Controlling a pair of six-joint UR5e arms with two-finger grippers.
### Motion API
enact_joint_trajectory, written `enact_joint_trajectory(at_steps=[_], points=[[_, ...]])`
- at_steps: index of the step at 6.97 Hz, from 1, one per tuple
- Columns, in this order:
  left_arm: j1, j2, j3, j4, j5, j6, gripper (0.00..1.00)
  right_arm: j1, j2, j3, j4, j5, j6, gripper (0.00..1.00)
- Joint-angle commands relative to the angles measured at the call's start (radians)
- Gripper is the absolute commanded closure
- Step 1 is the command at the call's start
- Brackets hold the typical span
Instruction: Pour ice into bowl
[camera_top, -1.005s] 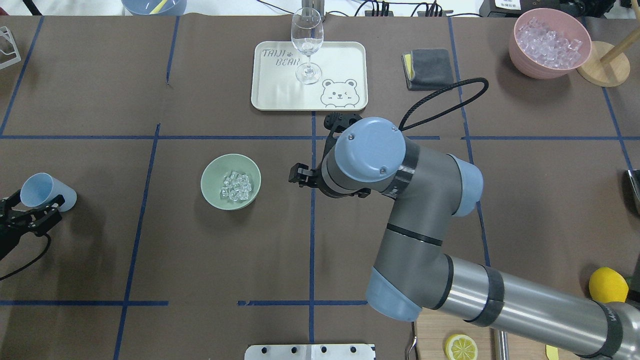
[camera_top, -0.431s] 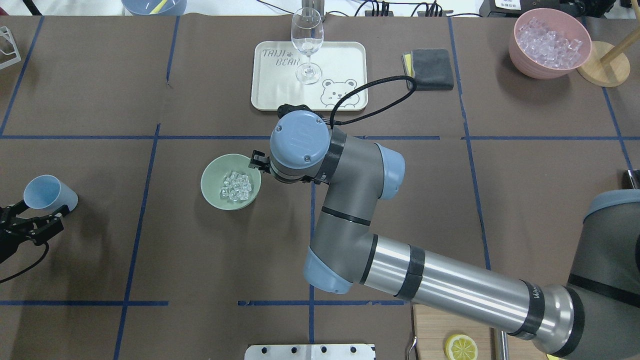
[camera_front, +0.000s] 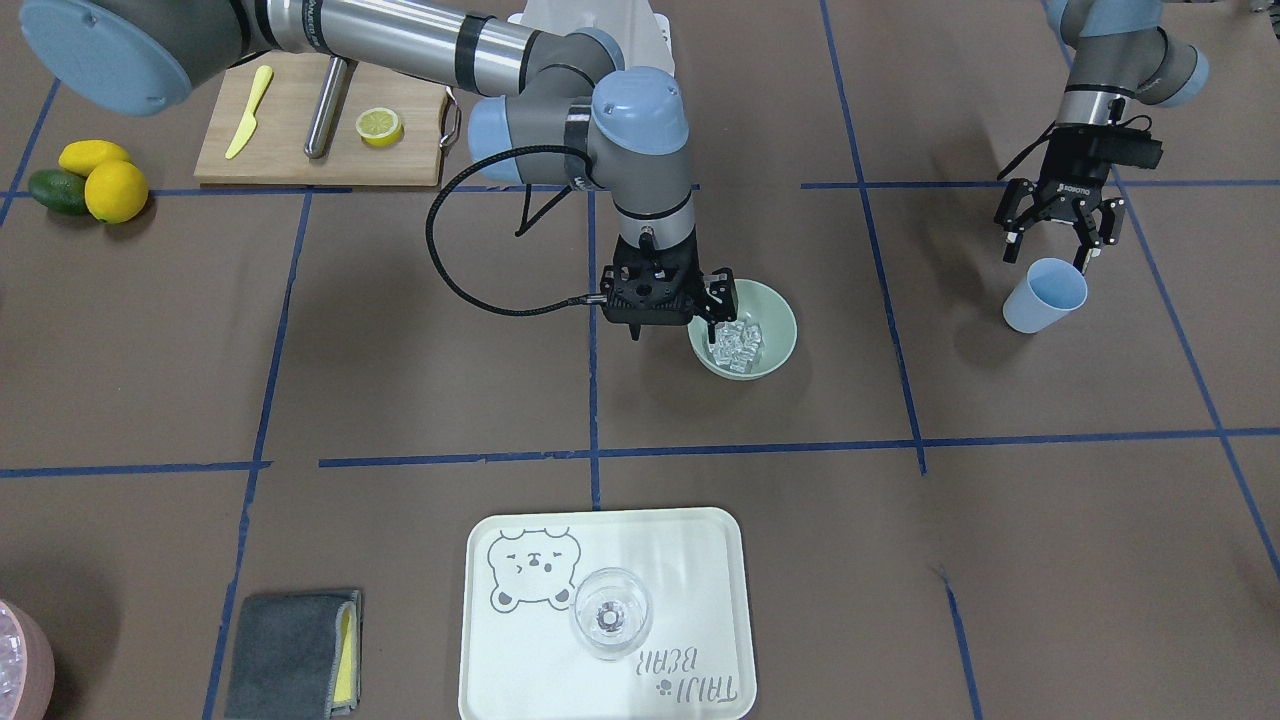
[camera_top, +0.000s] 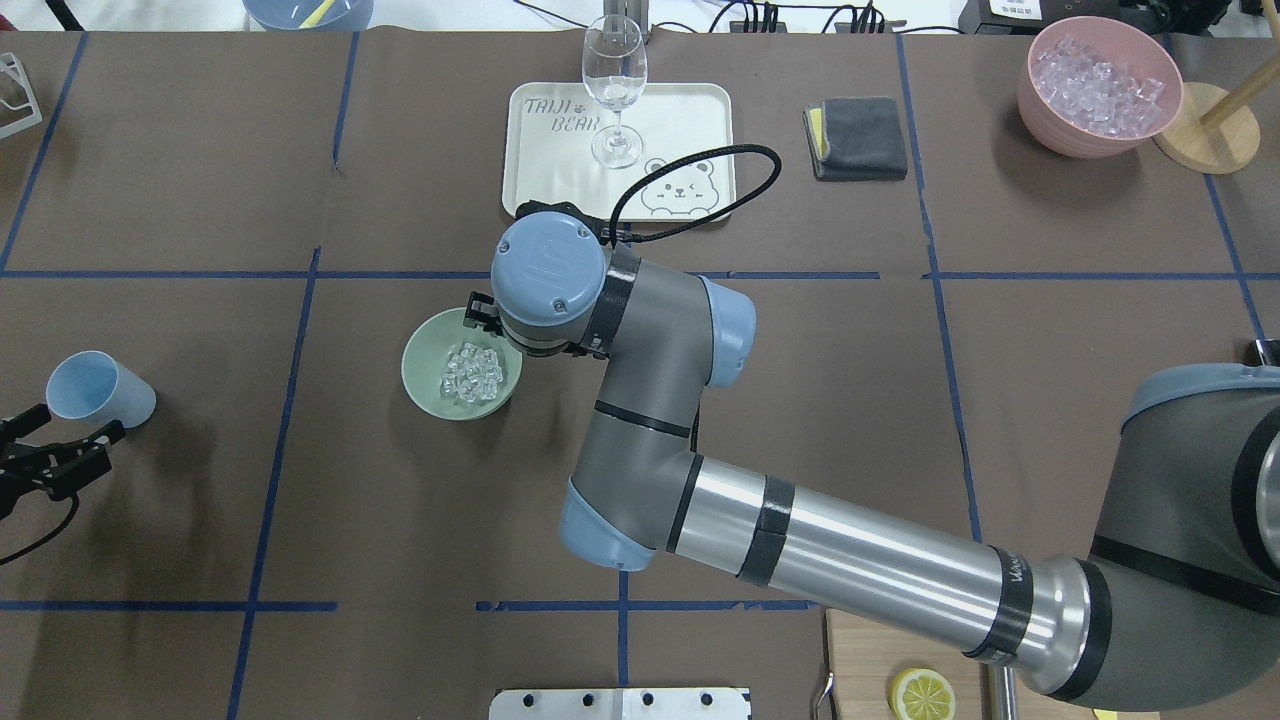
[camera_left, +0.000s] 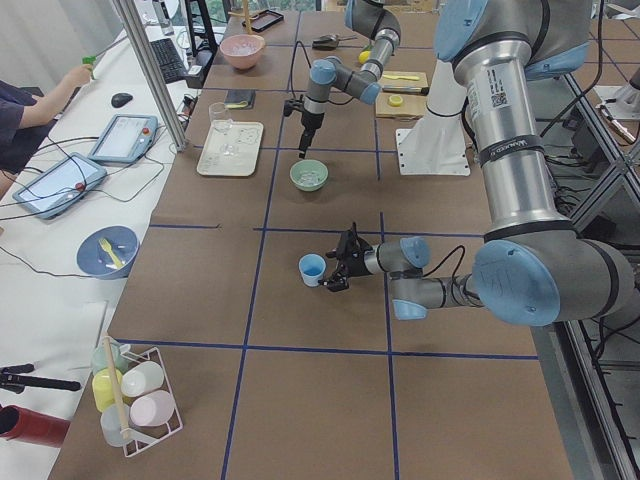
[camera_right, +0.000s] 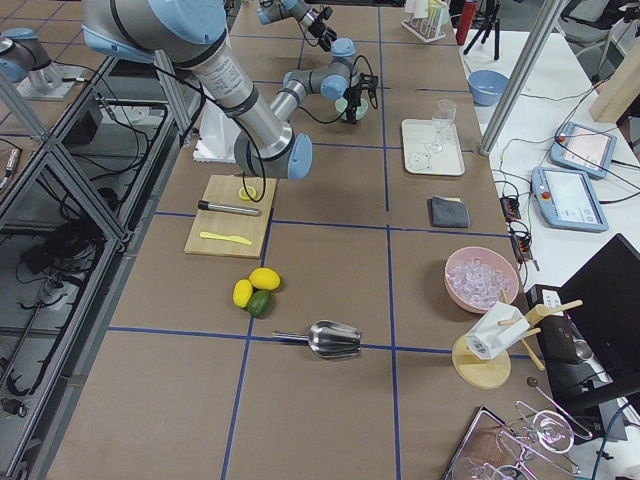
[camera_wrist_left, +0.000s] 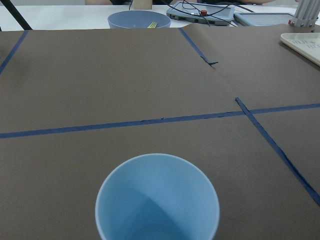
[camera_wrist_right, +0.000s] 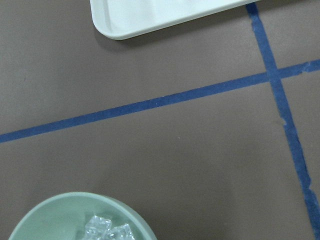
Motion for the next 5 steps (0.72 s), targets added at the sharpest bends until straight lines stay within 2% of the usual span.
enact_joint_trajectory(at_steps=[1, 3, 4, 5], points=[[-0.003, 0.044, -0.035, 0.003, -0.035, 0.000, 0.00, -0.029, 0.017, -0.042, -0.001, 0.000, -0.008, 0.00], [-0.009, 0.116, -0.119, 0.004, -0.118, 0.002, 0.00, -0.046, 0.014, -0.069, 0.001, 0.000, -0.012, 0.00], [-0.013, 0.156, -0.180, 0.018, -0.165, 0.002, 0.00, -0.051, 0.017, -0.070, 0.001, -0.001, -0.012, 0.03], [-0.016, 0.193, -0.222, 0.026, -0.182, 0.002, 0.00, -0.051, 0.020, -0.069, 0.001, -0.001, -0.002, 0.39]])
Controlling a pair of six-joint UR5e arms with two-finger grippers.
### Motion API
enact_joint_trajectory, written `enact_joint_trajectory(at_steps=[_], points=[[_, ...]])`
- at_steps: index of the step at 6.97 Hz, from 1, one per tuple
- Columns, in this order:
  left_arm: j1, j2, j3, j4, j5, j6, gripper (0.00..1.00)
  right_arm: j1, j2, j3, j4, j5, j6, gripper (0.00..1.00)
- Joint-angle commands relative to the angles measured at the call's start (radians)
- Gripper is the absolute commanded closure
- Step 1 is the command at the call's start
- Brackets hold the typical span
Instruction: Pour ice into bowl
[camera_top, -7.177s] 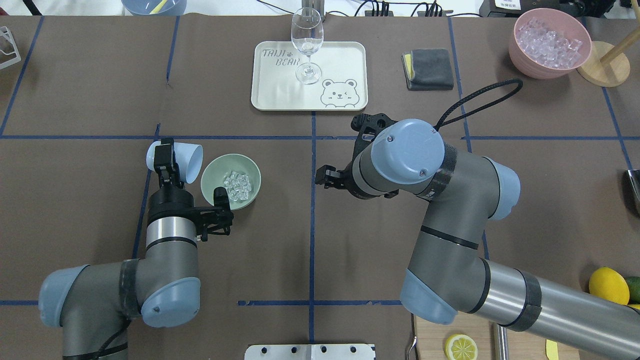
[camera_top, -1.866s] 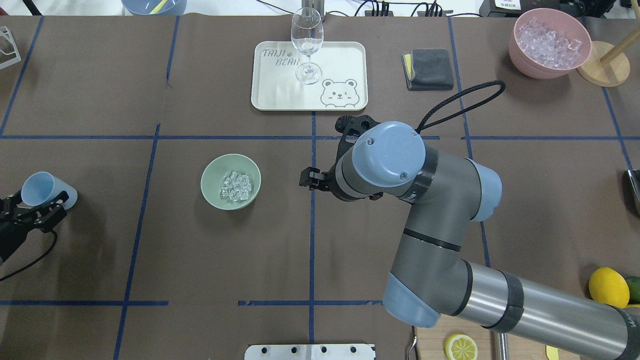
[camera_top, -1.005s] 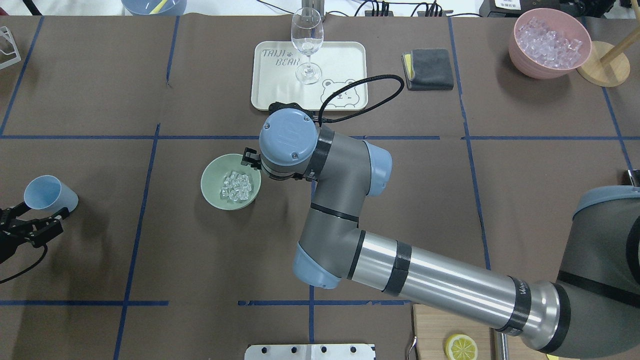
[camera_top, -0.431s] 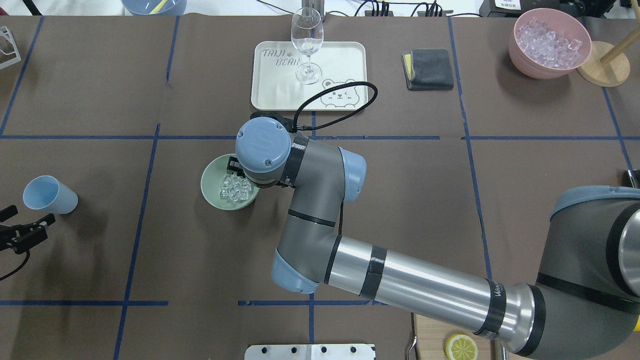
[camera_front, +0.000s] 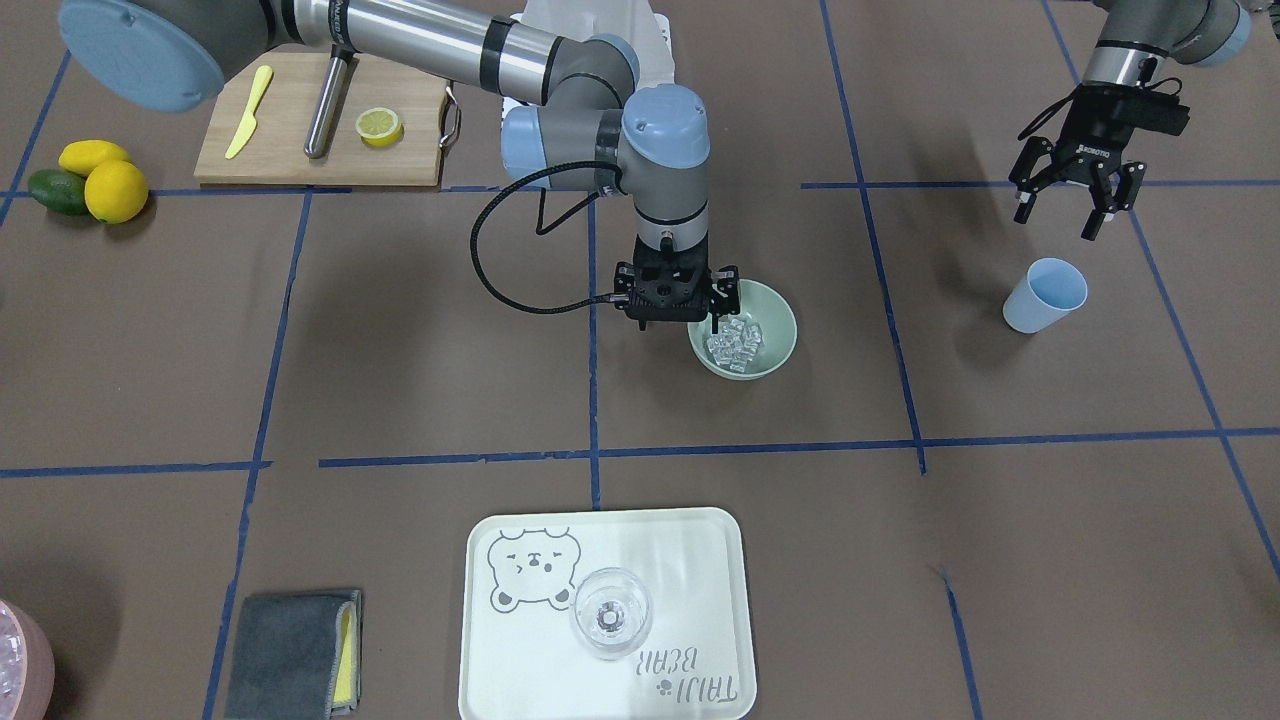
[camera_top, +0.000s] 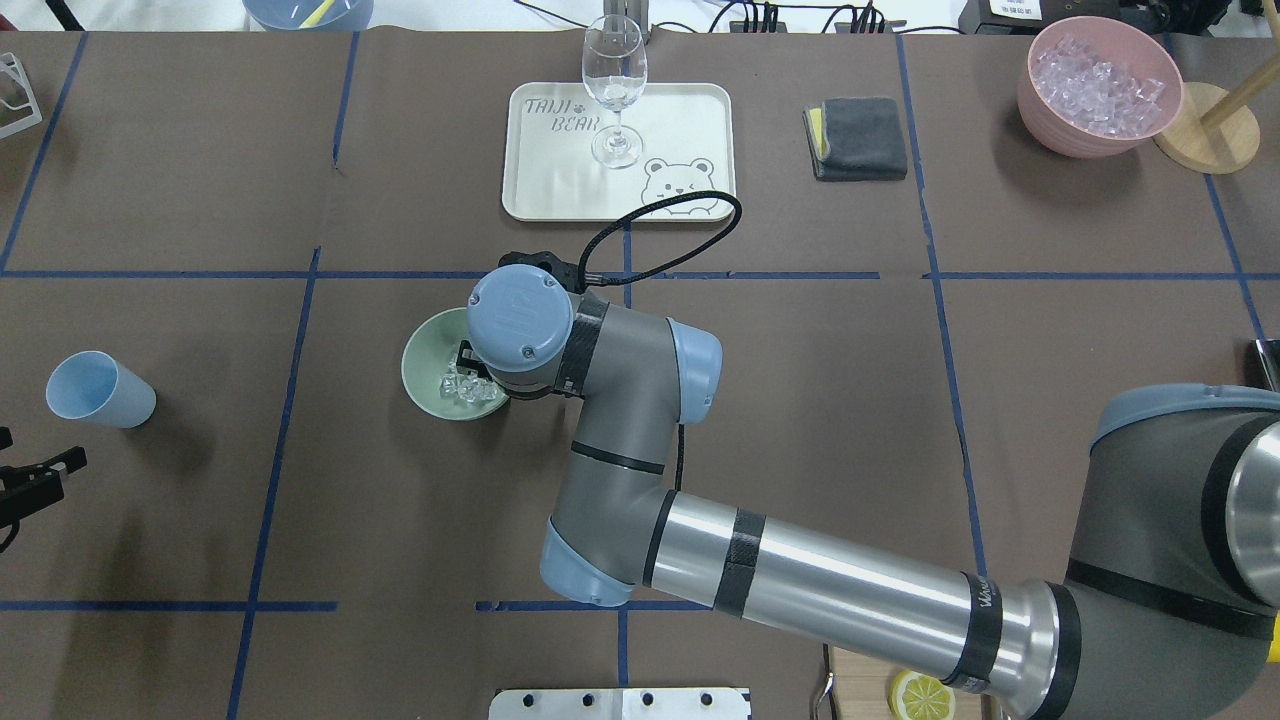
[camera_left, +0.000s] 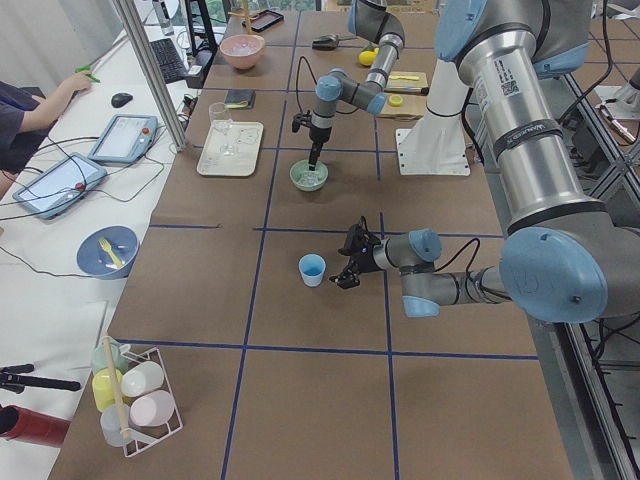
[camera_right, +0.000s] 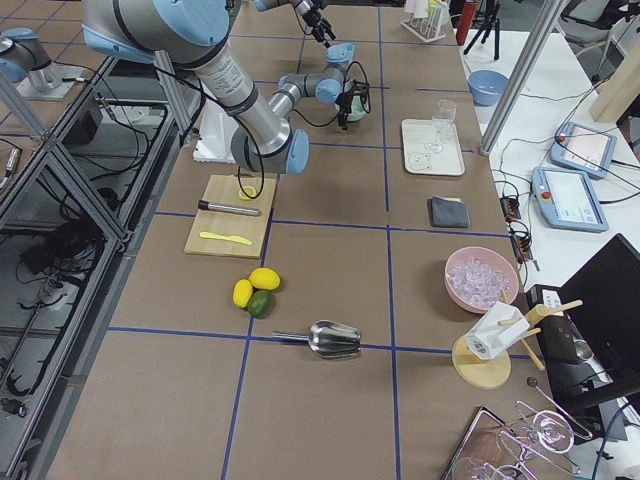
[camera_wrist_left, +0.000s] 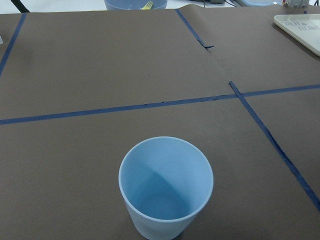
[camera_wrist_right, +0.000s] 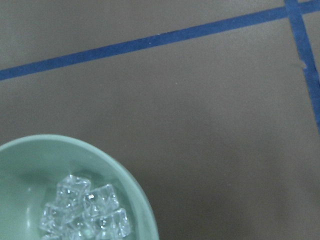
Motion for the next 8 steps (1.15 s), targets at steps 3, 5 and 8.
enact_joint_trajectory(at_steps=[3, 5, 8], points=[[-0.238, 0.045, -0.123, 0.068, -0.284, 0.156, 0.00, -0.006, -0.002, 0.001, 0.034, -0.003, -0.004, 1.00], [-0.416, -0.066, -0.200, 0.310, -0.552, 0.196, 0.00, -0.001, 0.002, 0.035, 0.035, 0.001, -0.001, 1.00], [-0.623, -0.194, -0.206, 0.576, -0.734, 0.546, 0.00, 0.060, -0.046, 0.197, 0.022, 0.056, -0.001, 1.00]])
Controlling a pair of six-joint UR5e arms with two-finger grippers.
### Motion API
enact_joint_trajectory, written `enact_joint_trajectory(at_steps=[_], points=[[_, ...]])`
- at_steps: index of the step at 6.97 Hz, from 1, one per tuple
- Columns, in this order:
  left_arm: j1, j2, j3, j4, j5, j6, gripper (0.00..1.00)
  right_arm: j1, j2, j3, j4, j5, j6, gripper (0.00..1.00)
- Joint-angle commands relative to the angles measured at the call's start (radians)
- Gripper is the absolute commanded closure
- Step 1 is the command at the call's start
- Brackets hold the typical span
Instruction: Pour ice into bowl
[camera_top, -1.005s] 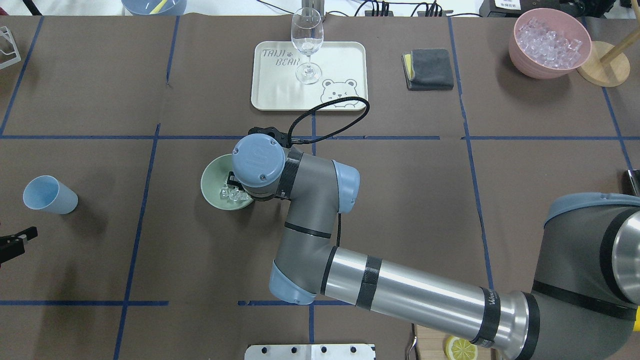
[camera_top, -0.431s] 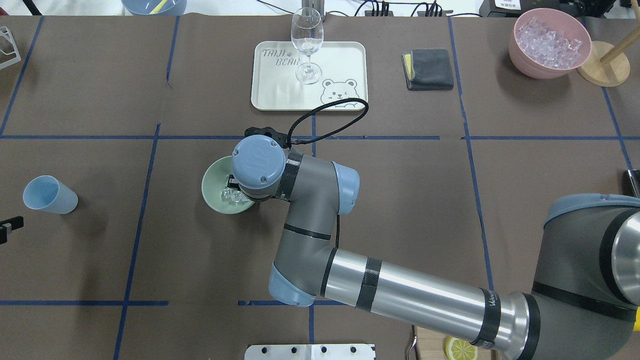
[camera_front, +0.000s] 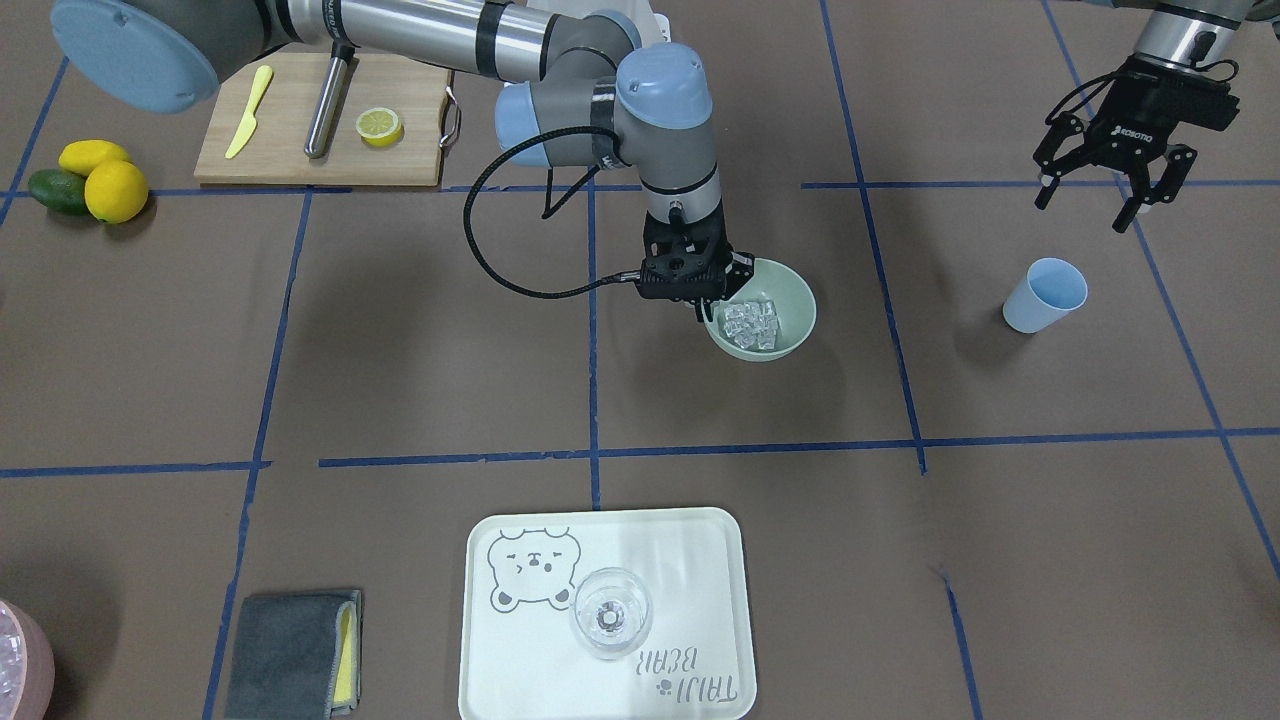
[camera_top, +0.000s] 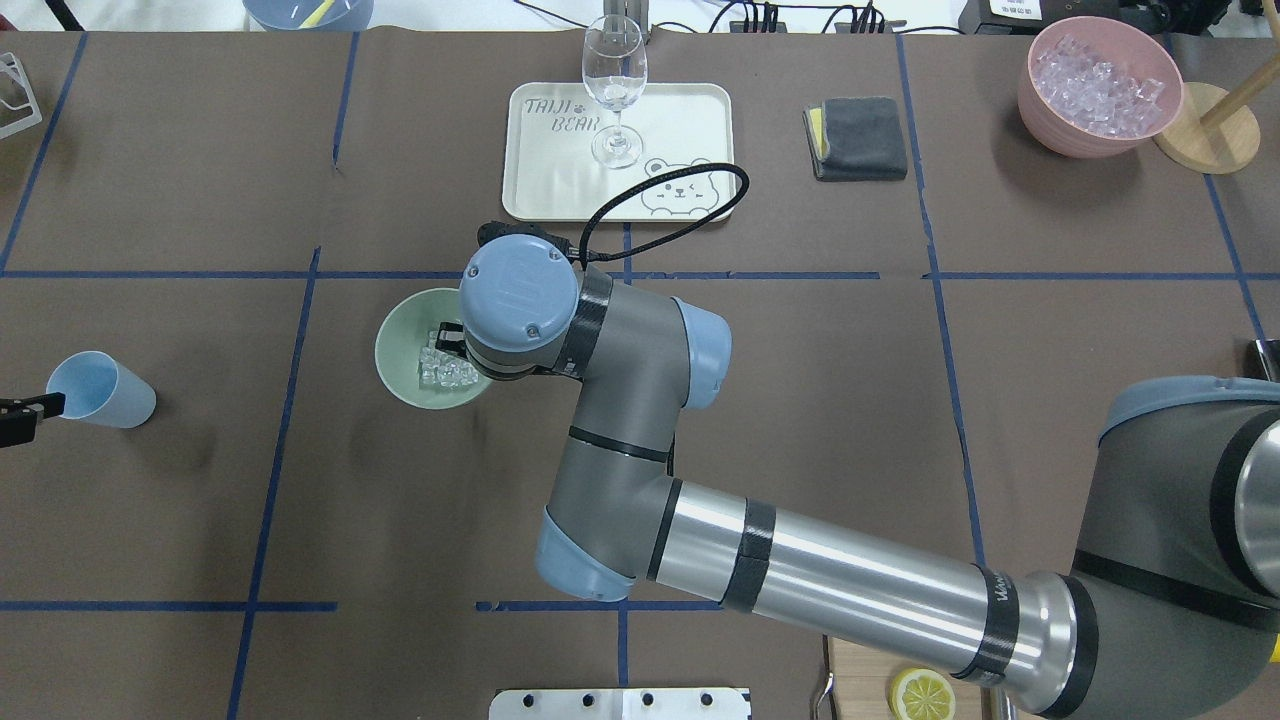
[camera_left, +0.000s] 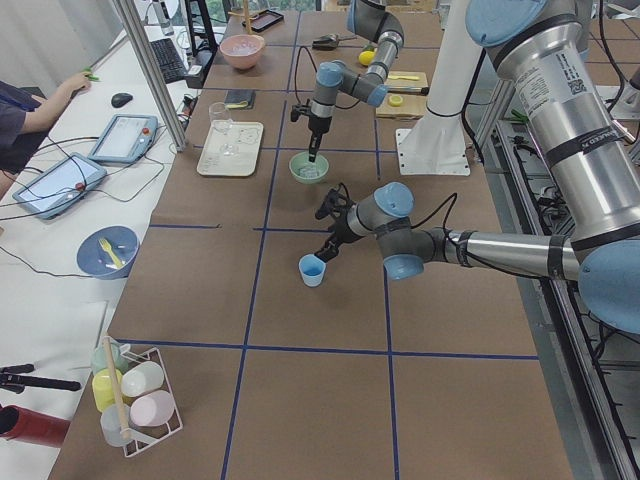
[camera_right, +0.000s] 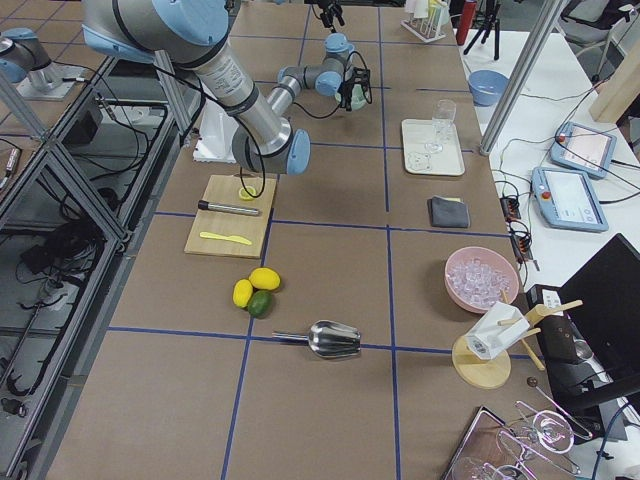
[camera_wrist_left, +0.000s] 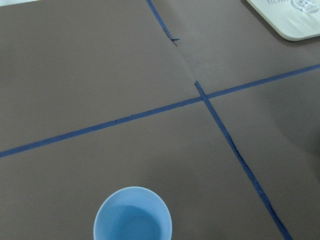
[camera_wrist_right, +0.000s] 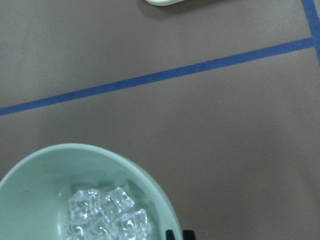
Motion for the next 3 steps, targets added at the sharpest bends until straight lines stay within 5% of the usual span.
enact_joint_trajectory(at_steps=[1, 3], points=[[-0.273, -0.150, 0.003, 0.289, -0.200, 0.348, 0.00, 0.054, -0.092, 0.176, -0.051, 0.053, -0.001, 1.00], [-0.411, -0.331, 0.009, 0.671, -0.262, 0.622, 0.00, 0.117, -0.276, 0.417, -0.130, 0.102, -0.096, 1.00]])
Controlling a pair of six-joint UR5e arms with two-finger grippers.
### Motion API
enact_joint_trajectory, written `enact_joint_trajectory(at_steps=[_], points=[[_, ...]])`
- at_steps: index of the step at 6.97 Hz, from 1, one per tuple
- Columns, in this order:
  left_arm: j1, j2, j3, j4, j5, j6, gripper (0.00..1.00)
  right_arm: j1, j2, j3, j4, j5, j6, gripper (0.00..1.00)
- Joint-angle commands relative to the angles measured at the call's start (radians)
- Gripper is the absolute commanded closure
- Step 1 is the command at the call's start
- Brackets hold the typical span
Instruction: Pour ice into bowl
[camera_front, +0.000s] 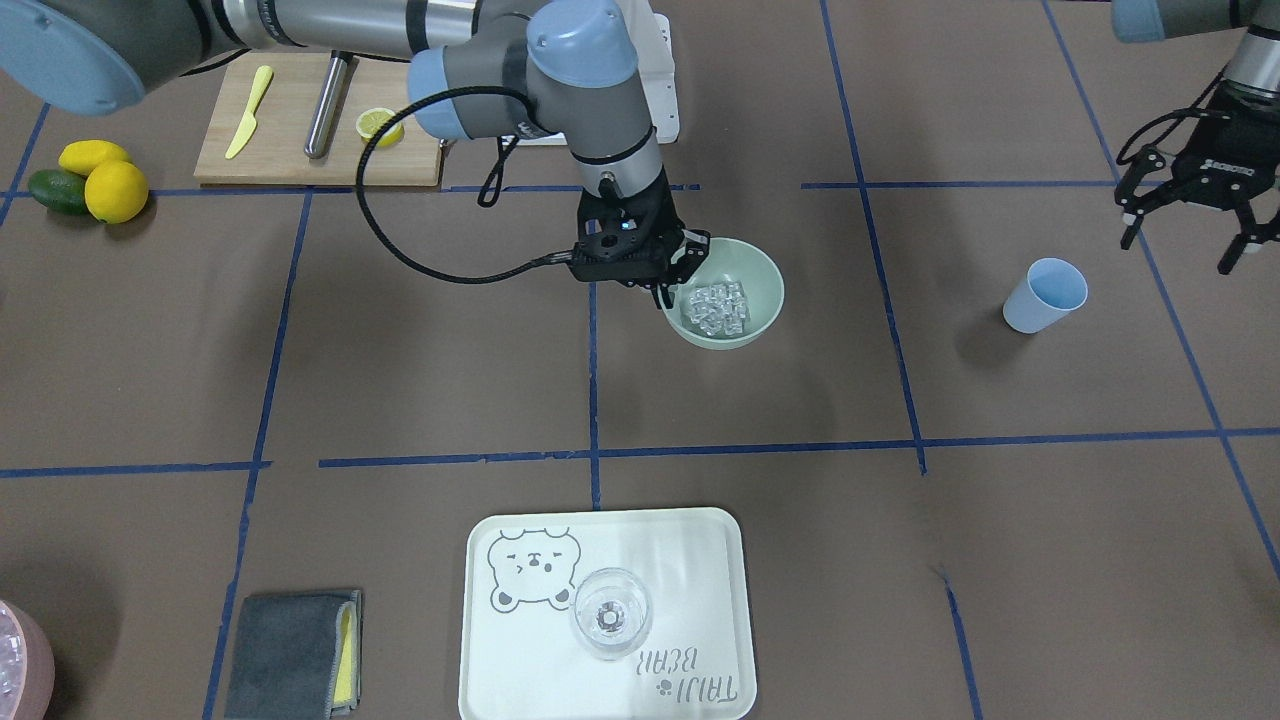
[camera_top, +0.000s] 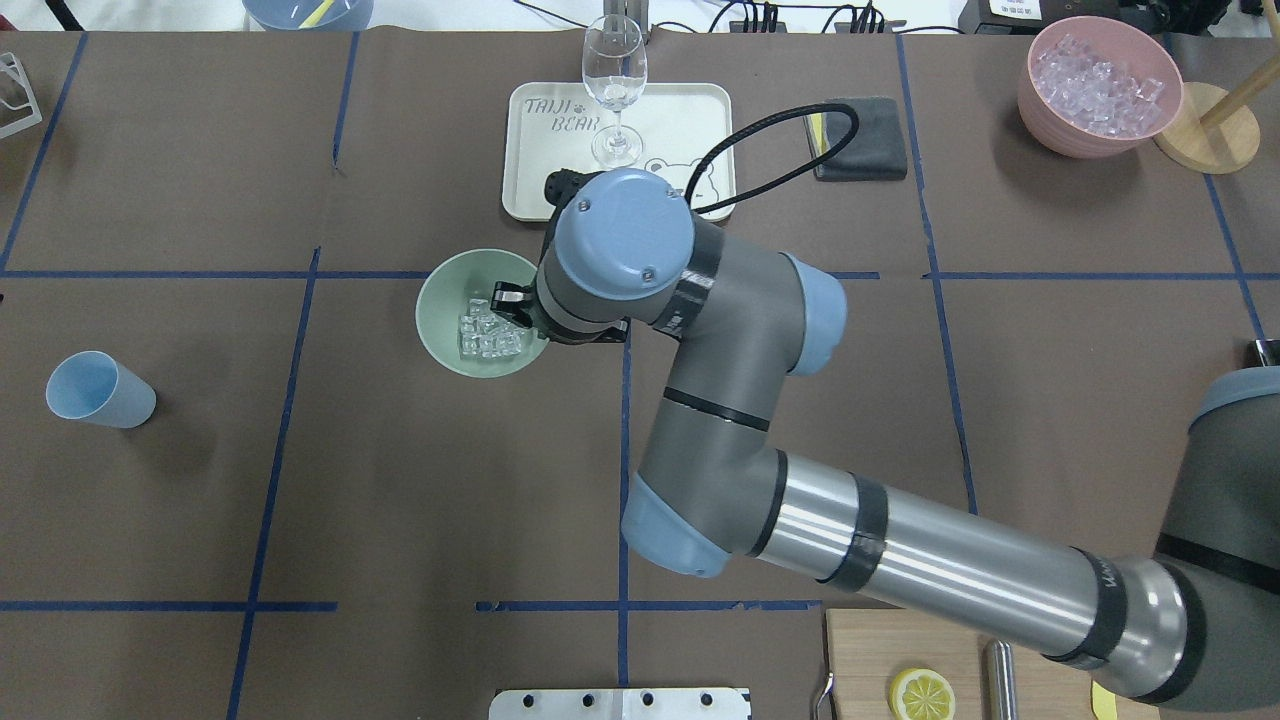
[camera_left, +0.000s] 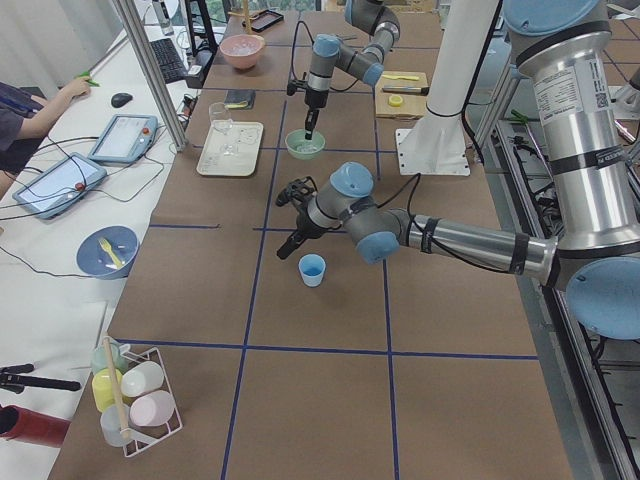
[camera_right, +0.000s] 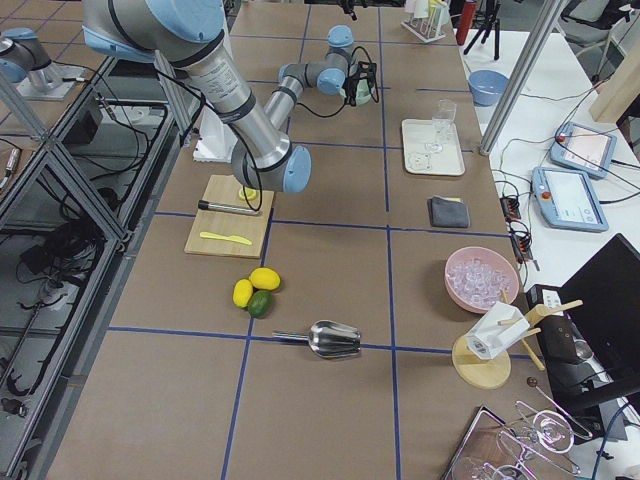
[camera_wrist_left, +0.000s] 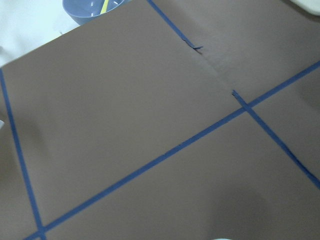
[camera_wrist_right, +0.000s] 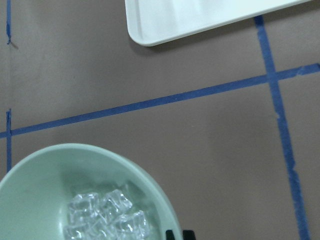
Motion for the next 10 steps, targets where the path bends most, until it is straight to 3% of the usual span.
enact_joint_trajectory(at_steps=[1, 2, 4, 5, 7, 10], points=[[-0.129, -0.245, 0.021, 0.471, -0.089, 0.220, 0.00, 0.089, -0.199, 0.215, -0.040, 0.096, -0.107, 1.00], [-0.179, -0.343, 0.062, 0.669, -0.108, 0.283, 0.00, 0.139, -0.282, 0.274, -0.037, 0.153, -0.167, 1.00], [-0.293, -0.314, 0.153, 0.698, -0.323, 0.299, 0.00, 0.225, -0.493, 0.383, -0.002, 0.166, -0.261, 1.00], [-0.333, -0.296, 0.215, 0.651, -0.347, 0.304, 0.00, 0.268, -0.613, 0.396, 0.068, 0.170, -0.310, 1.00], [-0.333, -0.262, 0.221, 0.608, -0.346, 0.304, 0.00, 0.358, -0.855, 0.341, 0.296, 0.208, -0.399, 1.00], [-0.332, -0.249, 0.225, 0.583, -0.344, 0.304, 0.00, 0.393, -0.960, 0.153, 0.482, 0.233, -0.450, 1.00]])
